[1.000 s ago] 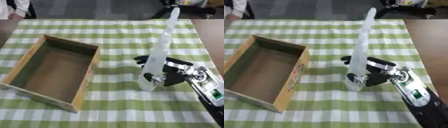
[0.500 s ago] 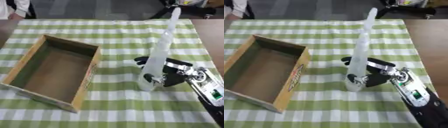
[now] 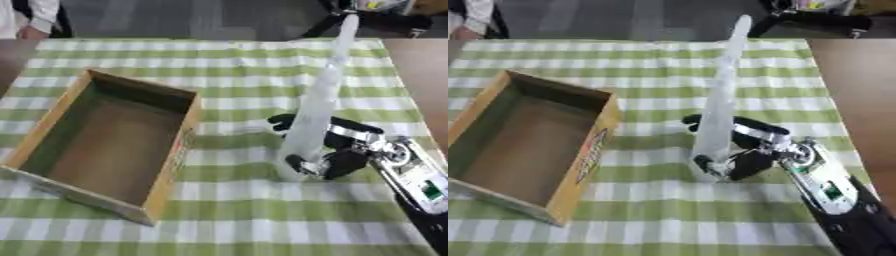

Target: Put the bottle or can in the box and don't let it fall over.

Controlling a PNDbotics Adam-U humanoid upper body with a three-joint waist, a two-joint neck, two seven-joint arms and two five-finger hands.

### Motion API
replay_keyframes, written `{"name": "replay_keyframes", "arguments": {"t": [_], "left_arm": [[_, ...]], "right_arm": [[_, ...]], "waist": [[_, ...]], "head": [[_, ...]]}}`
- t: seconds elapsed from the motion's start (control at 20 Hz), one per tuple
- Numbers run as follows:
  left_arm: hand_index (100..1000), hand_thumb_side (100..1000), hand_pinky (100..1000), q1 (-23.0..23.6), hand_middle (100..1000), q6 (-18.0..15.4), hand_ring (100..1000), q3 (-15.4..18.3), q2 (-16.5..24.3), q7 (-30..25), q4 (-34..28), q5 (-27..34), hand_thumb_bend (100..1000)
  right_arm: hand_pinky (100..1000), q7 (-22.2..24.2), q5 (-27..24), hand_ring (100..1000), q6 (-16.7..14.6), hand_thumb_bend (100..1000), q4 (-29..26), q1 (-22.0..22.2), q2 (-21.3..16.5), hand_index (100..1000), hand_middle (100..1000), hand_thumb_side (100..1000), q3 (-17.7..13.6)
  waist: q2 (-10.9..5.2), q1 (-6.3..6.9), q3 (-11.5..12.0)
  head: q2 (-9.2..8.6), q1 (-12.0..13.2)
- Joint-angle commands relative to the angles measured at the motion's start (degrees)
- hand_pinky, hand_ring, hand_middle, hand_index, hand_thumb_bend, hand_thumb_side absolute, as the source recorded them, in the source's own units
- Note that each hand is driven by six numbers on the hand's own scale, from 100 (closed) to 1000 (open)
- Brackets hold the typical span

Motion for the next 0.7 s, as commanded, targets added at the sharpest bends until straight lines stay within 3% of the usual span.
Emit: {"name": "replay_keyframes", "arguments": {"t": [0.05, 0.25, 0.7], "left_arm": [[846, 868, 1000, -0.2, 972, -0.1, 787, 0.2, 0.9, -0.1, -0.7, 0.1, 100], [845, 867, 1000, -0.2, 972, -0.1, 787, 0.3, 0.8, -0.2, -0.7, 0.1, 100], [844, 869, 1000, -0.1, 972, 0.0, 787, 0.2, 0.7, -0.2, -0.6, 0.0, 100]], "right_arm": [[942, -0.4, 1.4, 1000, 0.3, 100, 0.6, 0.2, -0.9, 986, 1000, 207, 0.2], [939, -0.9, 1.3, 1000, 0.9, 100, 0.7, 0.1, -0.9, 961, 1000, 192, 0.2], [930, -2.8, 0.1, 1000, 3.3, 100, 0.8, -0.1, -0.8, 872, 1000, 267, 0.3]], "waist": [[-0.47, 0.17, 0.2], [-0.47, 0.16, 0.2], [-0.4, 0.08, 0.3]], "head": [[-1.03, -0.1], [-1.04, 0.0], [-1.0, -0.1]]}}
